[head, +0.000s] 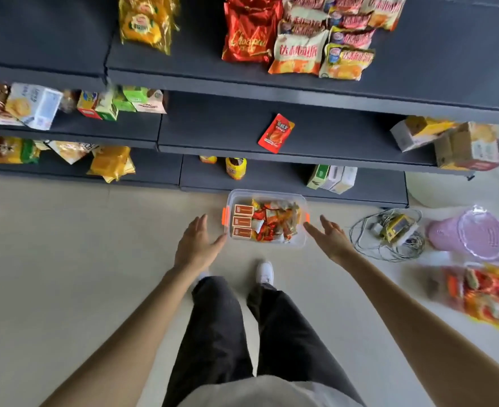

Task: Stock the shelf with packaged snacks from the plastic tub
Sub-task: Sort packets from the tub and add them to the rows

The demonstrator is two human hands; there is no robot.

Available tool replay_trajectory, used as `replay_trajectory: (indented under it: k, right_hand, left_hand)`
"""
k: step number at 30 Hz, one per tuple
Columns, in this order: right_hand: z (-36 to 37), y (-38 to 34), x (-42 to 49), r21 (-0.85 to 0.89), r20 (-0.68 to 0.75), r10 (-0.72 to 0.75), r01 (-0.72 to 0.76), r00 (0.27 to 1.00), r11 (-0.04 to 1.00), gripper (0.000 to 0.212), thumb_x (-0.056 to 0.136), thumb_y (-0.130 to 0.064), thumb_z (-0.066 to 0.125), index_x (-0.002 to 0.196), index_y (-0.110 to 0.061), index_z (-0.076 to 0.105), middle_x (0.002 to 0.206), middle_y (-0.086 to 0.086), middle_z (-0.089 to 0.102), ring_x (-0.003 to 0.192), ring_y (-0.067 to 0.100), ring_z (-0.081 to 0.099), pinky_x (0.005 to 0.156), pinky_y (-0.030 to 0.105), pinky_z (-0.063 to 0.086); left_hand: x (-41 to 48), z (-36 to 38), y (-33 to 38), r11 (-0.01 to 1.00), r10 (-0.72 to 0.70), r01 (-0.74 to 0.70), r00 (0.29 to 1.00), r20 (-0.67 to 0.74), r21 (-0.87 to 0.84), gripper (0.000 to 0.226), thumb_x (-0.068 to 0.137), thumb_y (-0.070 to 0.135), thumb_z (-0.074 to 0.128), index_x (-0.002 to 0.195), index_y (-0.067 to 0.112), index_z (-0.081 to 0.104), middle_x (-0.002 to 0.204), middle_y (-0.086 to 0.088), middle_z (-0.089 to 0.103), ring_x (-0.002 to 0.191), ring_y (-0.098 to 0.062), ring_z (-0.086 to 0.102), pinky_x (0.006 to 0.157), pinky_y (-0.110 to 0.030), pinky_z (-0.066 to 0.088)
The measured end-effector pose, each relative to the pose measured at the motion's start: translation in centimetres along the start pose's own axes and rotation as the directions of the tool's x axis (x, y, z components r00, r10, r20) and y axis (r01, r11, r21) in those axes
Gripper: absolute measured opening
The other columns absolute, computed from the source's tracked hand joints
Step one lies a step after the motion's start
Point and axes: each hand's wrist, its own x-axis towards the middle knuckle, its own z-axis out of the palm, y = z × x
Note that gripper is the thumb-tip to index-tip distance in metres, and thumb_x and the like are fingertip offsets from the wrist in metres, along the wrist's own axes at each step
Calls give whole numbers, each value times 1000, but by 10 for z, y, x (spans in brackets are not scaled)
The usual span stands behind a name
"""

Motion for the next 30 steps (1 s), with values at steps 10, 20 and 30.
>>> replay_trajectory:
  k: [10,20,30]
  right_hand:
    - [73,58,98,361,104,149,-176,983,916,70,92,-52,49,149,-16,29,151,11,34,138,28,34,111,38,28]
    - [180,132,277,313,55,185,-193,981,930,74,91,-52,52,150,-13,26,151,12,36,135,30,39,108,40,33]
    - [223,174,485,-164,-420,-228,174,879,971,68,90,-38,61,147,-15,30,149,8,36,134,27,36,102,41,38]
  left_hand:
    - [44,95,-66,973,-230,229,963,140,29,77,93,51,49,152,13,18,158,-9,23,144,-25,24,115,-40,25]
    - [196,228,-102,988,-96,77,985,143,135,79,93,53,45,154,16,10,161,-3,14,146,-21,18,116,-37,23]
    - [428,341,-124,887,347,-305,935,-65,346,84,89,69,34,152,15,20,161,-5,14,145,-25,20,115,-47,22]
